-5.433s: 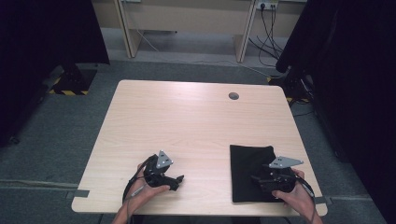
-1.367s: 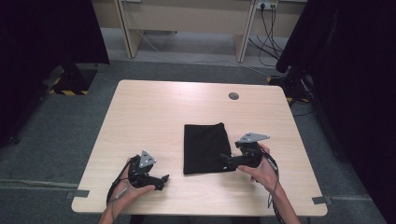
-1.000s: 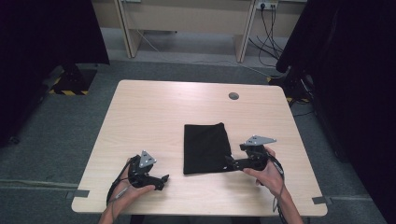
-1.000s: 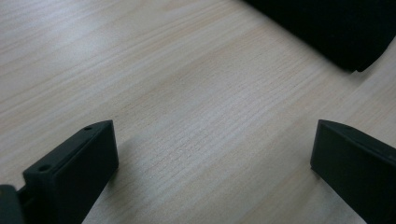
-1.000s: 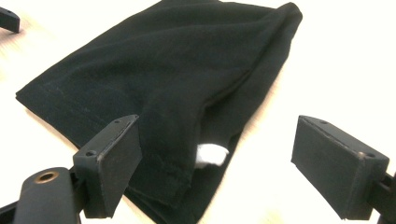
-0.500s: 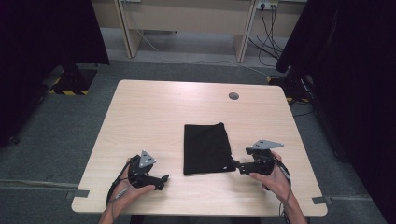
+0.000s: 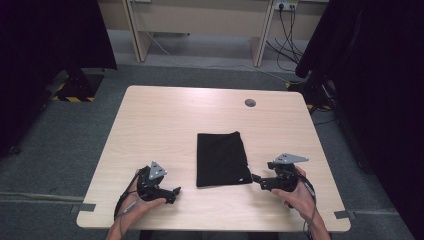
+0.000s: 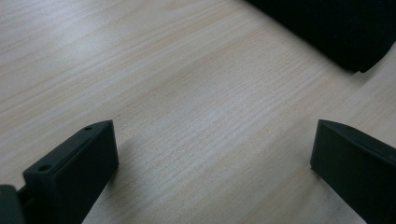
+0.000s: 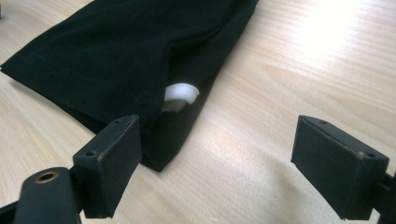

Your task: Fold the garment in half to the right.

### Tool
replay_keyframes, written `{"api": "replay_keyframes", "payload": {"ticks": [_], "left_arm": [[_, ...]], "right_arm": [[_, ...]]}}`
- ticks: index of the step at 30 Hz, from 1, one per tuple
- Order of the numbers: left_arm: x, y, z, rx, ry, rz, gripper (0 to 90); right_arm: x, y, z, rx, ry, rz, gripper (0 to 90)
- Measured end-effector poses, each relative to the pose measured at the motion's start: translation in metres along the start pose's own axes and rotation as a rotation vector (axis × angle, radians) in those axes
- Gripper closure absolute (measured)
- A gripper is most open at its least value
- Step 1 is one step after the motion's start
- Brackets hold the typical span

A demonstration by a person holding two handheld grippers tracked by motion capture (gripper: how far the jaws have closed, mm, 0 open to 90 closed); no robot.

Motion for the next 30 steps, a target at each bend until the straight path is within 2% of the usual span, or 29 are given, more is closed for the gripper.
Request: {"api": "replay_keyframes", "payload": {"ticks": [9,30], "left_arm": [[0.0,0.0,0.0,0.002,0.0,-0.004,0.0],[0.001,0.0,0.001,0.005,0.001,-0.007,0.0]], "right_arm": [[0.001,0.002,0.006,0.01,0.015,0.002,16.5],[0.008,-0.001,0.022,-0.006,0.044,0.033,16.5]]}}
Point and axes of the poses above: each handheld gripper's, and its own axes: x roughly backward along the jaws, z roughly out of its underside, y roughly to its left, the point moved 2 cm from there along -x, roughly forward along the jaws, and after that the axes turned 3 degrees about -z, right-handed, at the moved point
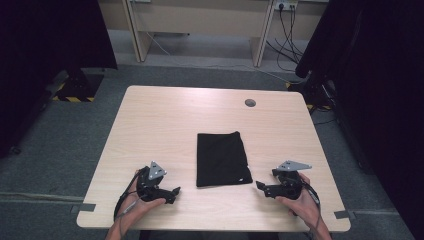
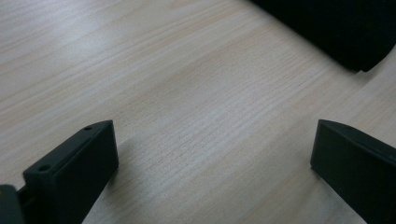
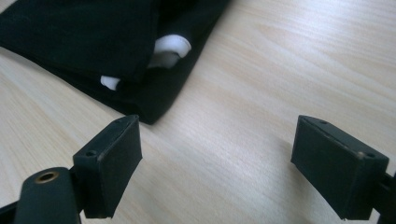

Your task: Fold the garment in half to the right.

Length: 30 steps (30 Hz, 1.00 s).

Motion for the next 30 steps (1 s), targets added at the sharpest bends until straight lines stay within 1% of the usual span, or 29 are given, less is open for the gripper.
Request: {"api": "replay_keyframes", "payload": {"ticks": [3,6,8,10,14,19,30], "left_arm": [[0.0,0.0,0.0,0.0,0.0,0.0,0.0],[0.0,0.0,0.0,0.0,0.0,0.0,0.0],[0.0,0.0,0.0,0.0,0.0,0.0,0.0],[0.0,0.0,0.0,0.0,0.0,0.0,0.0],[0.0,0.0,0.0,0.0,0.0,0.0,0.0],[0.0,0.0,0.0,0.0,0.0,0.0,0.0],[0.0,0.0,0.001,0.002,-0.002,0.0,0.0]], "right_arm": [[0.0,-0.001,0.004,-0.001,0.007,0.015,16.4],[0.001,0.0,0.006,0.009,0.003,0.022,16.4],[0.001,0.001,0.007,0.025,0.01,0.04,16.2],[0.002,0.002,0.008,0.036,0.016,0.048,15.2],[0.004,0.004,0.012,0.073,0.027,0.078,14.0],[0.008,0.005,0.016,0.069,0.031,0.084,13.6],[0.016,0.005,0.025,0.065,0.016,0.091,13.4]]}}
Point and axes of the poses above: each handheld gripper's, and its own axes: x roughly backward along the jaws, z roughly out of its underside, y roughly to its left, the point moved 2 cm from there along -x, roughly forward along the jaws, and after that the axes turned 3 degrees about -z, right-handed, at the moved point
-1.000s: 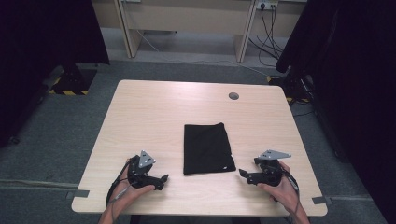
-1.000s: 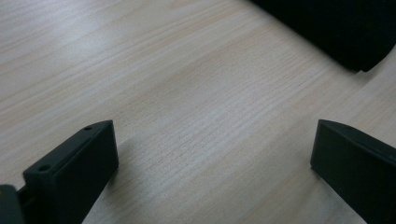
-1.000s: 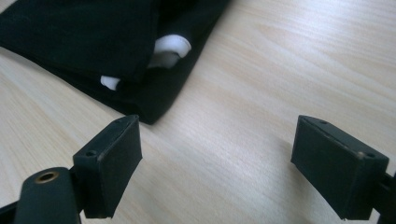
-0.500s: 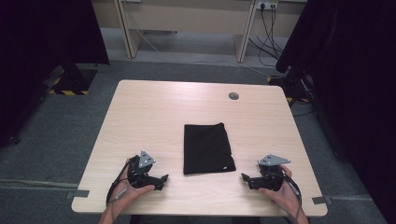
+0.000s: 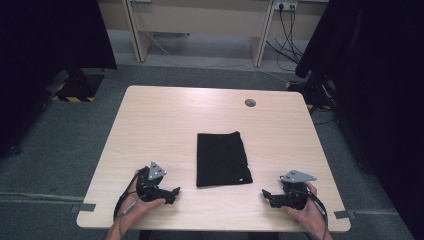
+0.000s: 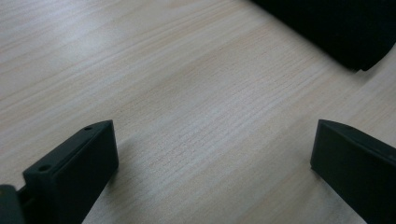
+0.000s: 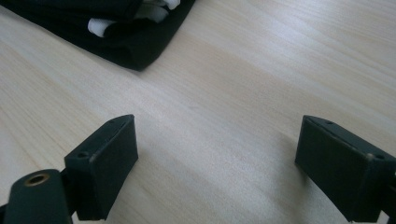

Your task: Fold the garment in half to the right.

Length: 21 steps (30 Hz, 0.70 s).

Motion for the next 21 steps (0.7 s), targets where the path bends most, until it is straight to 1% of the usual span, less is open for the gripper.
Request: {"api": "replay_keyframes", "payload": {"ticks": [10,21], "left_arm": [[0.0,0.0,0.0,0.0,0.0,-0.001,0.0],[0.002,-0.001,0.001,-0.001,0.001,-0.001,0.0]], "right_arm": [[0.006,0.002,0.006,-0.015,0.003,0.011,13.3],[0.013,0.007,0.013,-0.018,-0.001,0.018,13.1]]}}
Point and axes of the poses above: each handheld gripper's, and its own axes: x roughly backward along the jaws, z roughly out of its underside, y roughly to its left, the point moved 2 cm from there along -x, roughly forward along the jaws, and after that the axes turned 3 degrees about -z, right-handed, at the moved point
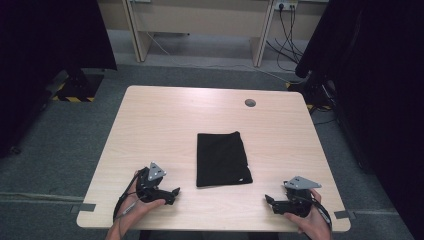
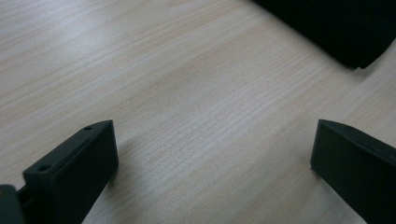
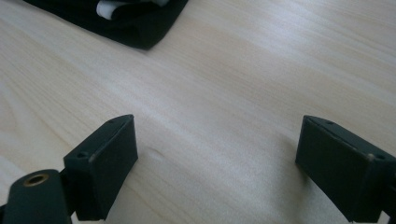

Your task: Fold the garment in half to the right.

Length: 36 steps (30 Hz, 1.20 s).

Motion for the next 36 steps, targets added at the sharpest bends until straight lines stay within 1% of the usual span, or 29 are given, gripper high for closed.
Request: {"api": "replay_keyframes", "payload": {"ticks": [13,36], "left_arm": [[0.005,-0.004,0.005,0.005,0.003,-0.001,0.0],[0.009,-0.008,0.008,0.002,0.003,-0.001,0.0]], "right_arm": [[0.012,0.006,0.013,-0.01,-0.003,0.006,13.1],[0.021,0.014,0.024,-0.016,-0.02,0.014,13.0]]}}
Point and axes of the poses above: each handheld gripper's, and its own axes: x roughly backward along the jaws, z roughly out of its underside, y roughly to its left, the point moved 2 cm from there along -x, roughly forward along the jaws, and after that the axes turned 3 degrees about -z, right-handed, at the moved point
